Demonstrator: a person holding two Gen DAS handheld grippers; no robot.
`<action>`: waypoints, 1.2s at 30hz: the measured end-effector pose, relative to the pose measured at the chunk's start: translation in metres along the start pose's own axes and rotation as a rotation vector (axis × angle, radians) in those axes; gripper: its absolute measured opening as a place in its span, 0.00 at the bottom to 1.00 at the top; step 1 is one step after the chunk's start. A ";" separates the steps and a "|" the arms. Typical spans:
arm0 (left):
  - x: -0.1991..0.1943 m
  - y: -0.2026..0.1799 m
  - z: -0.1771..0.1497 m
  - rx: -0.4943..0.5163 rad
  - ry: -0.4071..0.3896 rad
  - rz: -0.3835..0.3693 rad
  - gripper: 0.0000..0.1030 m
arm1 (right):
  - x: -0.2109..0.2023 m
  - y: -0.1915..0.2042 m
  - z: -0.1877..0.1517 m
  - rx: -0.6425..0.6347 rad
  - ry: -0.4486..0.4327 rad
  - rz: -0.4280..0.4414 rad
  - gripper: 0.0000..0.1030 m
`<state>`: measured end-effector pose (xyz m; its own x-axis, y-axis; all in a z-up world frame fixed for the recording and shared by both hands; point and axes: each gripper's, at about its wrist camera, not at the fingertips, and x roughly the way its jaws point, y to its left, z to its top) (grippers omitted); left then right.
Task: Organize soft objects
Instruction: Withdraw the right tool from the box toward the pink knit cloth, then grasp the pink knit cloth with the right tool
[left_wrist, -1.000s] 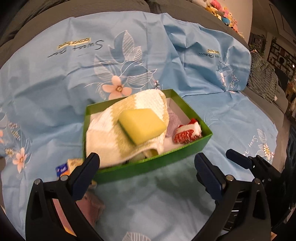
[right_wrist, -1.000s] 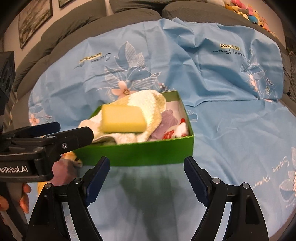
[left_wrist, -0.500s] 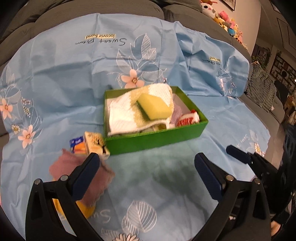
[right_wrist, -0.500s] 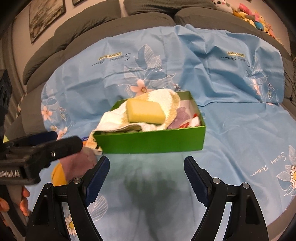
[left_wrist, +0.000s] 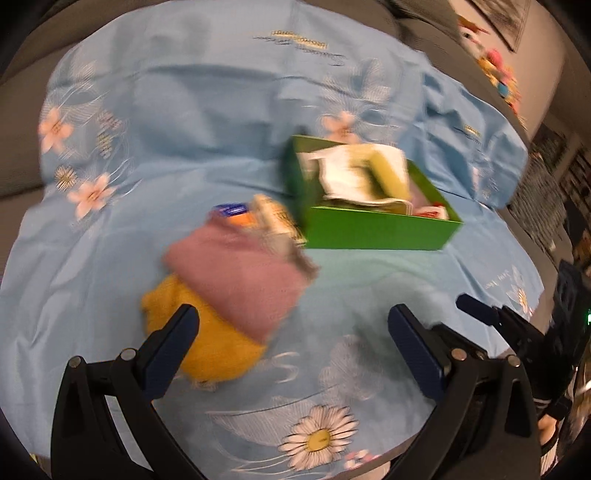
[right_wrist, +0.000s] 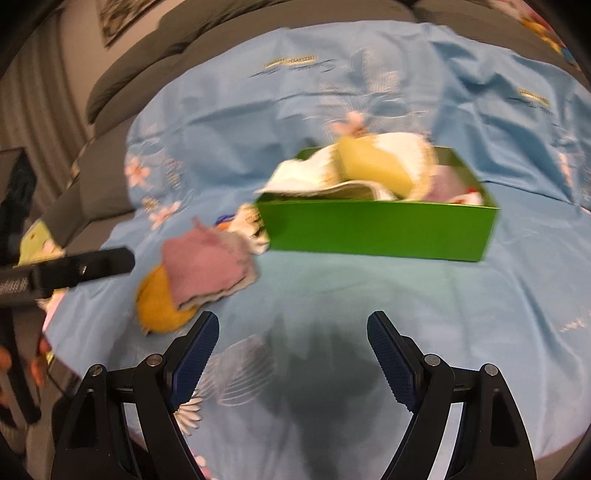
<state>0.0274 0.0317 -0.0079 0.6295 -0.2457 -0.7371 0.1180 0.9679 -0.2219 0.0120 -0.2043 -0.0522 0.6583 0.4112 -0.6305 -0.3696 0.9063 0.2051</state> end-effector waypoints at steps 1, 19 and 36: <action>0.000 0.006 0.000 -0.008 0.001 0.006 0.99 | 0.005 0.007 -0.001 -0.021 0.010 0.021 0.81; 0.013 0.055 0.002 -0.089 0.018 0.003 0.99 | 0.089 0.081 0.005 -0.110 0.099 0.254 0.76; 0.026 0.063 0.004 -0.108 0.047 -0.035 0.99 | 0.072 0.058 0.019 -0.028 0.001 0.294 0.10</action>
<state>0.0545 0.0863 -0.0383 0.5897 -0.2836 -0.7562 0.0541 0.9481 -0.3135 0.0506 -0.1200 -0.0714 0.5191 0.6559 -0.5480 -0.5628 0.7449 0.3583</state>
